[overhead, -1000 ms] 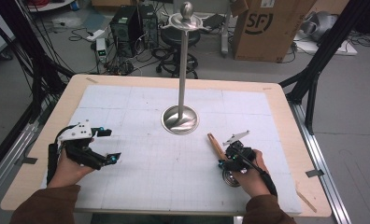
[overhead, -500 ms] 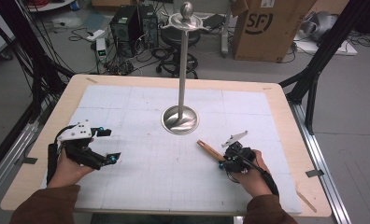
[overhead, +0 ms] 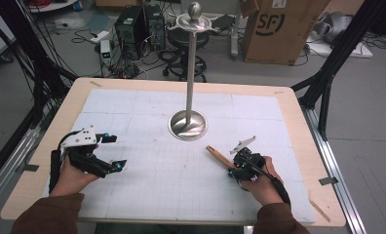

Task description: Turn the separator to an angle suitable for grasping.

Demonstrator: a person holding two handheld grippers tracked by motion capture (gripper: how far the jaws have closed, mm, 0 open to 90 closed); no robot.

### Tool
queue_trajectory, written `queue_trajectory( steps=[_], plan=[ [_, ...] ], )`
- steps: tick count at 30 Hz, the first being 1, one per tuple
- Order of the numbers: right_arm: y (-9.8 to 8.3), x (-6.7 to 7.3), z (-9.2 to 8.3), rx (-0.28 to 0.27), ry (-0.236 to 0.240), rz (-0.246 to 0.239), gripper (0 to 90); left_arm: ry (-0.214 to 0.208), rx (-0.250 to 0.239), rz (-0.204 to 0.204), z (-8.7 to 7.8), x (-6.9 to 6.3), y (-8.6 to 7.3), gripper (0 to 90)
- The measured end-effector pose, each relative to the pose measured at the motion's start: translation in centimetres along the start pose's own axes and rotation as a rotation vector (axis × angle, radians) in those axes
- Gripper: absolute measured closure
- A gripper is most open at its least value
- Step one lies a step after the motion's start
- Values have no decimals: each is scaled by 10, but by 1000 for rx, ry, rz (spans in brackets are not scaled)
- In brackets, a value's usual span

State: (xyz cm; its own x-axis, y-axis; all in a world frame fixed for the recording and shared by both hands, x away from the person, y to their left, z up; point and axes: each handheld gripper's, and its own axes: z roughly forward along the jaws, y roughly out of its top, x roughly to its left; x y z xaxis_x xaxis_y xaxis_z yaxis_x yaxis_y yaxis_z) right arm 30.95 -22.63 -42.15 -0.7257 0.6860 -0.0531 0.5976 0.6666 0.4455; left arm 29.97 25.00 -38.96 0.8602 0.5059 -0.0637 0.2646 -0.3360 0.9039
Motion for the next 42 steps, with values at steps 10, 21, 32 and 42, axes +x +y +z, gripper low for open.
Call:
queue_trajectory(
  steps=[10, 21, 32, 42],
  plan=[
    [13, -4, 0, 97, 35, -29, 654, 8, -1, 2, -3, 1, 0, 44],
    [13, -3, -4, 146, 45, -106, 674, 8, -5, 6, -4, 1, 0, 44],
    [18, -5, -1, 179, 46, -87, 651, 7, 3, 3, -2, 1, 0, 44],
    [21, -3, 1, 203, 46, -96, 690, -2, 9, 8, 1, 0, 0, 44]
  ],
)
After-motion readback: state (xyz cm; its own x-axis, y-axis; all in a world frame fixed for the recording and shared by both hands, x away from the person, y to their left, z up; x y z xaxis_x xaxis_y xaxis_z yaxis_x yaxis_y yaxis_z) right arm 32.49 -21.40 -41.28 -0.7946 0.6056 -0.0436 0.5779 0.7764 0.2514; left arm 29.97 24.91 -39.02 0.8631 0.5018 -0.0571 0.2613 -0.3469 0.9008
